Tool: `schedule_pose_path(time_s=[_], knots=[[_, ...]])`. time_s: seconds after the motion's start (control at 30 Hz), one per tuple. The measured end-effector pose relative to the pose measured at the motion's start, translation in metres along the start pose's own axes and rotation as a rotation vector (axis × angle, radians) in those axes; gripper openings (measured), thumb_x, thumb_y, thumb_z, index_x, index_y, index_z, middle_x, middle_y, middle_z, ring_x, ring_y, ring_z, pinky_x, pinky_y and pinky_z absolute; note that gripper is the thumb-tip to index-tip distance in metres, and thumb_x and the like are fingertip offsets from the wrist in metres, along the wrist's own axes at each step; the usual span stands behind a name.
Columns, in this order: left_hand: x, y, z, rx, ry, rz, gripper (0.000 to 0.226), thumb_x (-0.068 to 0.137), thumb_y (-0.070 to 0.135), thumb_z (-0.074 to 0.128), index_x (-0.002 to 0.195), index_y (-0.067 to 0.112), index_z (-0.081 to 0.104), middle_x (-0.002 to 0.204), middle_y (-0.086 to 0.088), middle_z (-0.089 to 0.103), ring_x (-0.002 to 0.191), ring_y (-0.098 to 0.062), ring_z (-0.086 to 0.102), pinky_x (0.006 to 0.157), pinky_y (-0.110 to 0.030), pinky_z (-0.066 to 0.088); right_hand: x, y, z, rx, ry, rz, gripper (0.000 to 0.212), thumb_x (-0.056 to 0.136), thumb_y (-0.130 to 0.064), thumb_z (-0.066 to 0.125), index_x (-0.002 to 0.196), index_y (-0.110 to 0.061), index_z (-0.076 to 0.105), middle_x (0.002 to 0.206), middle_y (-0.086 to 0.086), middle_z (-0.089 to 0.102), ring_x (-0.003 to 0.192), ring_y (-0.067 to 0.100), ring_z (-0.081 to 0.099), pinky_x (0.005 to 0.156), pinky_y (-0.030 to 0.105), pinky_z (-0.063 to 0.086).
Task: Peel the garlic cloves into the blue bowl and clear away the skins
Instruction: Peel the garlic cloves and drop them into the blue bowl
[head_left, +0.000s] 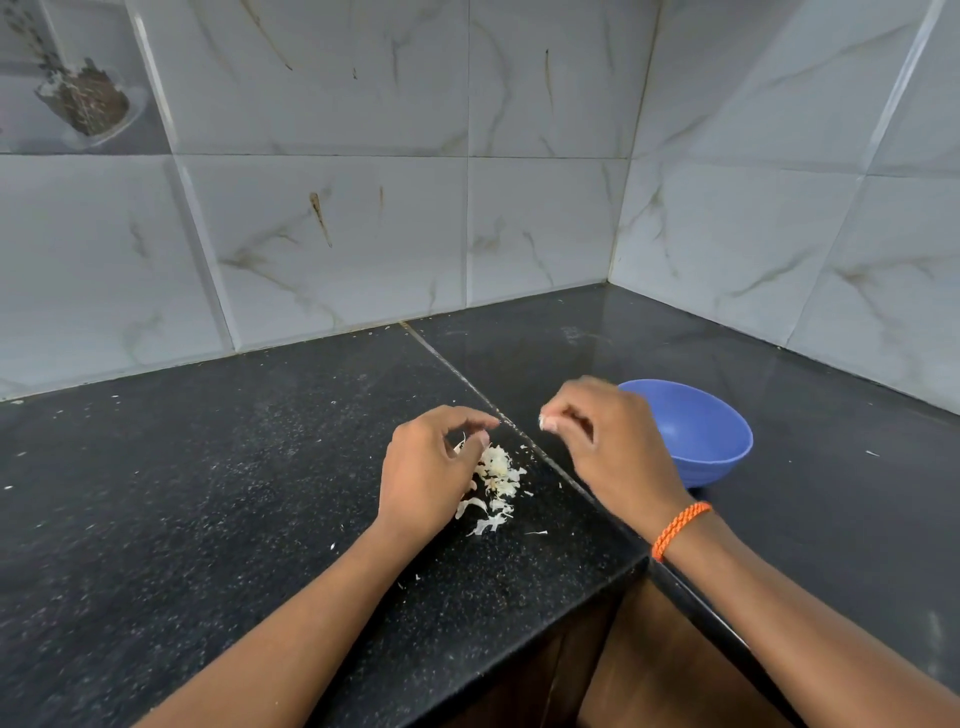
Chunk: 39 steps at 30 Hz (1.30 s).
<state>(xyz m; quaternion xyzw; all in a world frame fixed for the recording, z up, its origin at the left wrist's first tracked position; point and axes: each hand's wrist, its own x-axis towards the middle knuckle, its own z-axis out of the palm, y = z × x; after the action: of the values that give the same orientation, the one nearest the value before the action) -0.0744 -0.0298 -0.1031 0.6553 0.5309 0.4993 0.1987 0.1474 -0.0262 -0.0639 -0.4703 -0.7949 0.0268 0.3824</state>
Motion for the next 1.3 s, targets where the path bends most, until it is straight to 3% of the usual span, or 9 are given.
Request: schedule_pose_path(time_s=[0.1,0.17,0.23,0.3,0.43,0.57,0.67,0.87,1.3], knots=[[0.000,0.002,0.000,-0.021,0.038,0.039,0.024,0.100,0.017,0.074,0.100,0.039,0.083,0.115,0.024,0.072,0.053,-0.005,0.061,0.065,-0.038,0.061,-0.024,-0.005,0.019,-0.076,-0.240,0.025,0.022,0.098,-0.012,0.071,0.083,-0.027,0.066,0.088,-0.010,0.062,0.082,0.012,0.061,0.075,0.041,0.052],[0.002,0.006,-0.002,-0.033,0.078,0.066,0.017,0.100,0.024,0.076,0.107,0.037,0.085,0.120,0.026,0.070,0.050,-0.006,0.052,0.058,-0.021,0.048,-0.013,-0.004,0.008,-0.040,-0.163,0.010,0.020,0.097,-0.011,0.073,0.083,-0.026,0.070,0.085,-0.012,0.063,0.079,0.008,0.061,0.071,0.034,0.050],[0.002,0.009,-0.003,-0.034,0.083,0.067,0.020,0.100,0.028,0.077,0.118,0.035,0.083,0.089,0.023,0.075,0.047,-0.006,0.047,0.055,-0.017,0.040,-0.003,-0.008,-0.007,-0.039,0.017,-0.061,0.016,0.096,-0.008,0.072,0.086,-0.020,0.071,0.084,-0.009,0.064,0.077,0.011,0.061,0.068,0.031,0.047],[0.000,0.009,-0.002,-0.014,0.037,0.073,0.033,0.097,0.022,0.081,0.125,0.038,0.080,0.071,0.017,0.072,0.050,-0.004,0.051,0.061,-0.021,0.044,-0.006,-0.009,-0.003,-0.084,0.043,-0.081,0.015,0.099,-0.005,0.067,0.088,-0.016,0.068,0.086,-0.003,0.062,0.079,0.018,0.060,0.069,0.036,0.047],[-0.001,0.008,0.002,-0.034,-0.058,0.100,0.041,0.092,0.013,0.084,0.124,0.039,0.080,0.122,0.022,0.073,0.056,-0.007,0.059,0.063,-0.026,0.055,-0.018,0.003,0.019,-0.141,-0.231,-0.062,0.015,0.102,-0.012,0.064,0.093,-0.021,0.071,0.091,-0.007,0.062,0.084,0.019,0.062,0.075,0.043,0.053],[-0.001,0.004,0.003,-0.035,-0.031,0.030,0.024,0.099,0.022,0.078,0.116,0.037,0.082,0.072,0.014,0.076,0.051,-0.011,0.063,0.062,-0.030,0.058,-0.007,0.007,0.012,-0.117,-0.035,-0.099,0.018,0.099,-0.006,0.067,0.090,-0.020,0.072,0.089,-0.004,0.063,0.079,0.019,0.061,0.069,0.036,0.050],[0.000,0.003,0.004,0.005,-0.050,0.057,0.043,0.089,0.011,0.085,0.121,0.040,0.080,0.102,0.023,0.077,0.052,-0.006,0.053,0.063,-0.020,0.050,-0.015,0.004,0.023,-0.118,-0.276,-0.097,0.014,0.102,-0.012,0.065,0.098,-0.020,0.077,0.094,-0.004,0.066,0.085,0.020,0.066,0.075,0.037,0.052],[-0.001,0.003,0.007,0.016,-0.087,0.053,0.027,0.092,0.023,0.084,0.109,0.043,0.082,0.100,0.024,0.078,0.050,-0.007,0.054,0.060,-0.028,0.053,-0.013,0.001,0.024,0.317,-0.012,0.069,0.022,0.100,-0.004,0.070,0.106,-0.020,0.084,0.087,-0.010,0.073,0.070,0.009,0.071,0.065,0.016,0.054],[-0.006,0.016,0.005,-0.099,-0.108,0.007,0.016,0.091,0.023,0.088,0.103,0.033,0.084,0.090,0.015,0.081,0.051,-0.021,0.072,0.058,-0.042,0.063,-0.016,-0.001,0.036,0.599,0.098,0.238,0.019,0.102,0.000,0.065,0.110,-0.015,0.075,0.083,-0.003,0.078,0.065,0.019,0.071,0.059,0.034,0.062]])
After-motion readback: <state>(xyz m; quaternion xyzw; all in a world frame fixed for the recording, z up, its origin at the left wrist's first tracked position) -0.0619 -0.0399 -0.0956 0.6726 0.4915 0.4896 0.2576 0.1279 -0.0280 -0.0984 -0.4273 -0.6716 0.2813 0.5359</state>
